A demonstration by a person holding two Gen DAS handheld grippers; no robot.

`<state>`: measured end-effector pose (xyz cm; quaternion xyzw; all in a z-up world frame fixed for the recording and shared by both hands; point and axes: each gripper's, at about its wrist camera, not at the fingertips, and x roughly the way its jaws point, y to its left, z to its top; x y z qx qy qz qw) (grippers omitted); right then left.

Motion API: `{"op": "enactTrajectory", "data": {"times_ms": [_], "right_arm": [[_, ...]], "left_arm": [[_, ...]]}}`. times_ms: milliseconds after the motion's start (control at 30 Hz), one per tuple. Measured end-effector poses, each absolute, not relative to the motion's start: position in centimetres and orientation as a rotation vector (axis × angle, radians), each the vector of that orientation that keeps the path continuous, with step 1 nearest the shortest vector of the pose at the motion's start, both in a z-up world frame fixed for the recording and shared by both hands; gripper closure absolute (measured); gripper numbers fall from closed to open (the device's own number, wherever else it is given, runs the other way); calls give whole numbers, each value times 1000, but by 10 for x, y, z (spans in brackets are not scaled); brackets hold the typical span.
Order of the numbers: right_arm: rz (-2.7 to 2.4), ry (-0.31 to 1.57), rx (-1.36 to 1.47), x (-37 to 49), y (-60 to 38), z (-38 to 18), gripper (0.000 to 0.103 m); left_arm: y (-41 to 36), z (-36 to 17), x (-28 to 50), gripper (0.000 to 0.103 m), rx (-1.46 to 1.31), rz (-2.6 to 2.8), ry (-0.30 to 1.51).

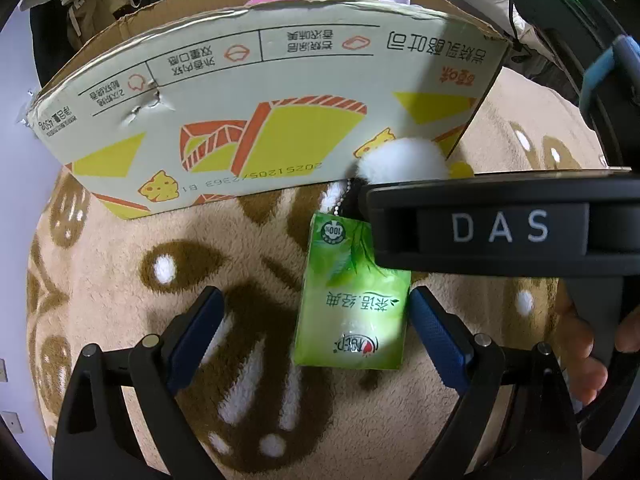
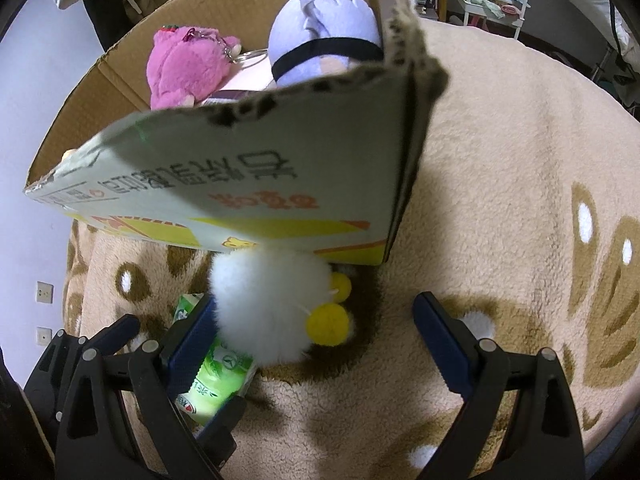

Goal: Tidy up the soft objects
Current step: 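Grasp the green tissue pack with the left tool while the right tool grasps the white chick plush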

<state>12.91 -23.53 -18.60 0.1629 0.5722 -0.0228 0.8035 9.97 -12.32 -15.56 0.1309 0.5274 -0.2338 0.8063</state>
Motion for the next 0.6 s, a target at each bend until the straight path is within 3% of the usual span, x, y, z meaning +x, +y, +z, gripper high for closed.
{"op": "enactTrajectory", "data": {"times_ms": [233, 500, 600], "right_arm": [[-51, 1230, 351, 133, -237, -191, 3], [-61, 1232, 380, 135, -248, -191, 12], [-59, 1232, 373, 134, -248, -189, 17]], "left_arm": [[-120, -159, 103, 12, 262, -489, 1144], [-125, -168, 98, 29, 319, -486, 1141], [-129, -168, 94, 39, 320, -503, 1140]]}}
